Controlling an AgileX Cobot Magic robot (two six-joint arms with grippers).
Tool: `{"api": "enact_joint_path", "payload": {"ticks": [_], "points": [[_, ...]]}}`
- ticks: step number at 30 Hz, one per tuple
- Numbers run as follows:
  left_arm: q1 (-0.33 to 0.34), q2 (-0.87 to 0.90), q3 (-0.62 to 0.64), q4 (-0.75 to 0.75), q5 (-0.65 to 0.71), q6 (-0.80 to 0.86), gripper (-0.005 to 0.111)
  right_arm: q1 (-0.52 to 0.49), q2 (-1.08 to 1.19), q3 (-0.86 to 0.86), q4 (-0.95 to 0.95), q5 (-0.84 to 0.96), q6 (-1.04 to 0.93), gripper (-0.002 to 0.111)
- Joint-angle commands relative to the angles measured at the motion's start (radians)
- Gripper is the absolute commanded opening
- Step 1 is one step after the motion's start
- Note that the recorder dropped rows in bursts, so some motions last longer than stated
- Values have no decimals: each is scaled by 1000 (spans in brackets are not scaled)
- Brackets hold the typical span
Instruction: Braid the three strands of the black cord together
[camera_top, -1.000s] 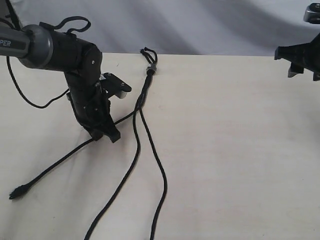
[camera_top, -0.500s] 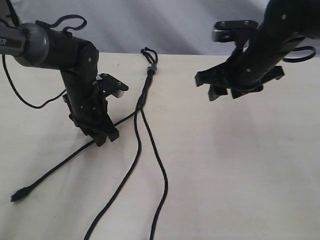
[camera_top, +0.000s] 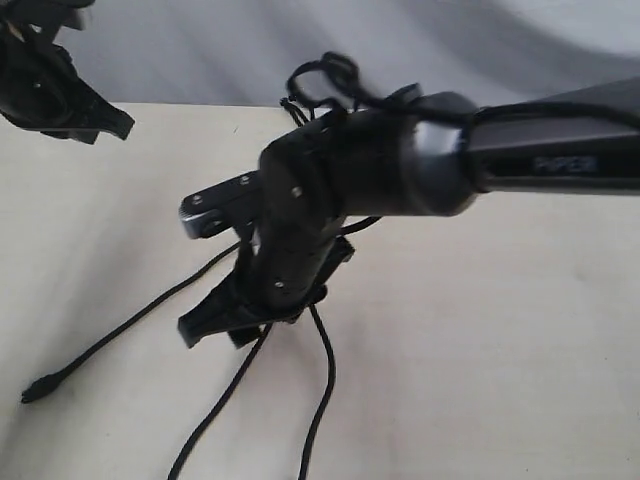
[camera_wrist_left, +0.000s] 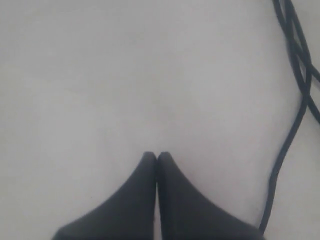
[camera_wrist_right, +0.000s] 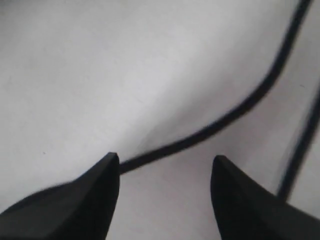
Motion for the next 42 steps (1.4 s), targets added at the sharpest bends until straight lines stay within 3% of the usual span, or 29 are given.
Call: {"api": "enact_joint_path", "payload": {"ticks": [1,10,31,38,42], "points": [[4,-63,29,-17,-44,-9,0,33,99,-113,-6,44,66,53],[4,-69,31,-17,-46,-9,0,33,205,-204,-71,152,222,53],[4,-44,31,-38,-72,-9,0,33,218,-204,-116,198,229,52],[4,-44,31,-38,-74,-9,0,33,216,-204,-106,196,165,-1],[4,-44,31,-38,-77,-9,0,33,170,-208,-55,230,70,0]]}}
